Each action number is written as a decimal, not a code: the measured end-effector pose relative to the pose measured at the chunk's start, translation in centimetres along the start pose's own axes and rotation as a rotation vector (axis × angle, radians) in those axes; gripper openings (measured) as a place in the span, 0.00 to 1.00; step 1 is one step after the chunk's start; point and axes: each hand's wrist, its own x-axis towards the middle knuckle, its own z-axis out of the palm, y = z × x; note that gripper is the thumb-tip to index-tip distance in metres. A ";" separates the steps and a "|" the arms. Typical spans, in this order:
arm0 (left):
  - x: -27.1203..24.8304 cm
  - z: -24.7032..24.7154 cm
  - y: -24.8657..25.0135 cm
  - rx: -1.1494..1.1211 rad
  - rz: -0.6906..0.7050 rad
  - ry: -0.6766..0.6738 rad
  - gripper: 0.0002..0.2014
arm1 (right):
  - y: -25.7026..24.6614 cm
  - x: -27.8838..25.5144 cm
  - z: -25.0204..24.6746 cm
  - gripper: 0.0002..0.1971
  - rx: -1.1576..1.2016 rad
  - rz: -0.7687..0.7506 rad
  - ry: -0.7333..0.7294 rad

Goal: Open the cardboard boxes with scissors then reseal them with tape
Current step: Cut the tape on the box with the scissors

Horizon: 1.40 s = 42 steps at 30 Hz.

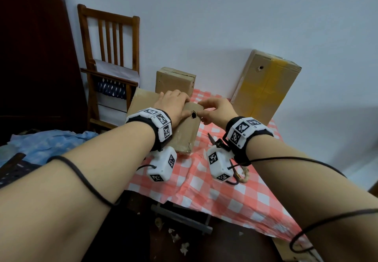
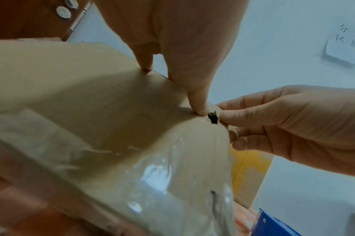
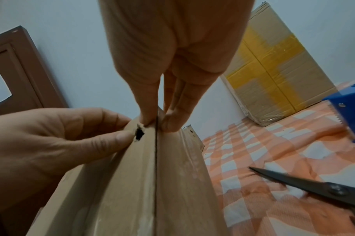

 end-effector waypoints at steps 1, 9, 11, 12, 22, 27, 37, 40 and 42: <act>0.0 0.0 0.1 -0.007 -0.012 0.009 0.20 | 0.0 0.0 0.1 0.11 -0.007 -0.012 0.002; 0.0 0.1 0.4 -0.011 -0.059 0.039 0.20 | -0.7 0.5 0.6 0.04 -0.127 -0.025 0.020; 0.0 0.1 0.6 -0.005 -0.063 0.045 0.20 | -0.8 0.4 0.8 0.04 -0.179 -0.034 0.039; 0.1 0.1 0.6 -0.010 -0.063 0.045 0.19 | -0.9 0.4 0.8 0.04 -0.184 -0.022 0.039; 0.1 0.2 0.6 -0.032 -0.060 0.060 0.16 | -1.3 0.0 1.1 0.10 -0.199 0.000 0.042; 0.0 0.1 0.3 -0.039 -0.044 0.030 0.17 | -1.1 0.0 0.4 0.03 -0.096 0.048 0.011; -0.1 0.0 0.5 -0.050 -0.051 0.030 0.17 | -0.8 0.0 0.3 0.08 -0.131 0.028 -0.013; -0.3 -0.1 0.6 -0.032 -0.049 -0.008 0.22 | -0.7 -0.3 0.5 0.14 -0.217 -0.008 -0.036; -0.3 -0.3 0.6 -0.029 -0.048 -0.018 0.24 | -0.8 -0.2 0.9 0.13 -0.231 -0.027 -0.020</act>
